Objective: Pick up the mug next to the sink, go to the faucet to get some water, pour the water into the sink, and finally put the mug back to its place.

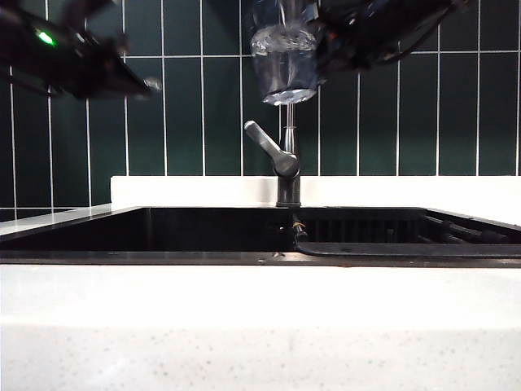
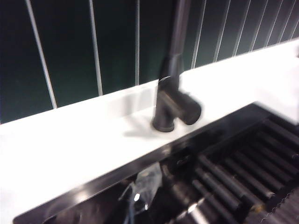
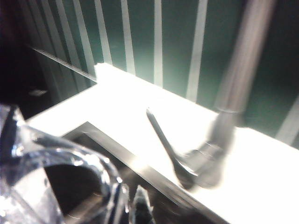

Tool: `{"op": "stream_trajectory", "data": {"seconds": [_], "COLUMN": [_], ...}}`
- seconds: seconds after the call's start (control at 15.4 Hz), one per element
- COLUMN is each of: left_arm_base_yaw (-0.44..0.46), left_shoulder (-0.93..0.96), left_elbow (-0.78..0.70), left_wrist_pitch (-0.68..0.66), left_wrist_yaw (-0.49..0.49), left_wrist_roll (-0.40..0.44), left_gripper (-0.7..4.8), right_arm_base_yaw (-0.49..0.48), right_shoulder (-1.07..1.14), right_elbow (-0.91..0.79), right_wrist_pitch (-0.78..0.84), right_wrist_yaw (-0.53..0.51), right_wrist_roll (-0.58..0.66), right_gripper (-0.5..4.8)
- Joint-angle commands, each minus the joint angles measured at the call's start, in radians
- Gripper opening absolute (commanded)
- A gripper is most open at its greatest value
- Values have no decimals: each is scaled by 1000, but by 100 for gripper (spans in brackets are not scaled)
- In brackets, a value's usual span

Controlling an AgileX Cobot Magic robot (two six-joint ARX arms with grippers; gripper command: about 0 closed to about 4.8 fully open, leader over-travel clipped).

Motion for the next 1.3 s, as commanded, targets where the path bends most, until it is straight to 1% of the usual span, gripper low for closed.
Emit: {"op": "stream_trajectory", "data": {"seconds": [0.06, 0.13, 0.19, 0.32, 0.39, 0.45, 0.58, 0.65, 0.78, 0.84, 1.04, 1.17, 1.3], "left_arm_base_yaw": [-99, -126, -147, -173, -175, -183, -189, -189, -189, -189, -189, -189, -189], "left_shoulder": [-259, -328, -374, -459, -495, -521, -541, -541, -562, -576, -635, -667, -690], "left_elbow": [-200, -250, -285, -357, -389, -418, -446, -461, -486, -497, -529, -529, -529], "left_wrist_pitch": [35, 27, 23, 24, 26, 25, 25, 24, 30, 33, 28, 6, -12], "left_wrist_yaw": [-124, -166, -171, -170, -162, -138, -93, -61, -62, -62, -65, -65, -59], "left_wrist_roll": [-7, -10, -15, -73, -115, -139, -164, -175, -180, -179, -164, -164, -167], "left_gripper": [-5, -5, -5, -5, -5, -5, -5, -5, -5, -5, -5, -5, -5], "right_arm_base_yaw": [-5, -5, -5, -2, 0, 2, 12, 29, 68, 77, 78, 78, 78], "right_shoulder": [-165, -201, -223, -263, -274, -282, -286, -286, -286, -286, -286, -286, -286], "right_elbow": [-151, -184, -203, -230, -231, -231, -230, -230, -230, -230, -230, -230, -229], "right_wrist_pitch": [-49, -93, -128, -200, -241, -274, -303, -313, -311, -310, -311, -303, -258], "right_wrist_yaw": [206, 268, 314, 411, 459, 510, 552, 607, 688, 706, 785, 856, 909], "right_wrist_roll": [-201, -252, -294, -416, -500, -579, -645, -707, -825, -858, -935, -1031, -1123], "right_gripper": [-6, -6, -5, -6, -6, -6, -5, -5, -6, -5, -6, -6, -6]}}
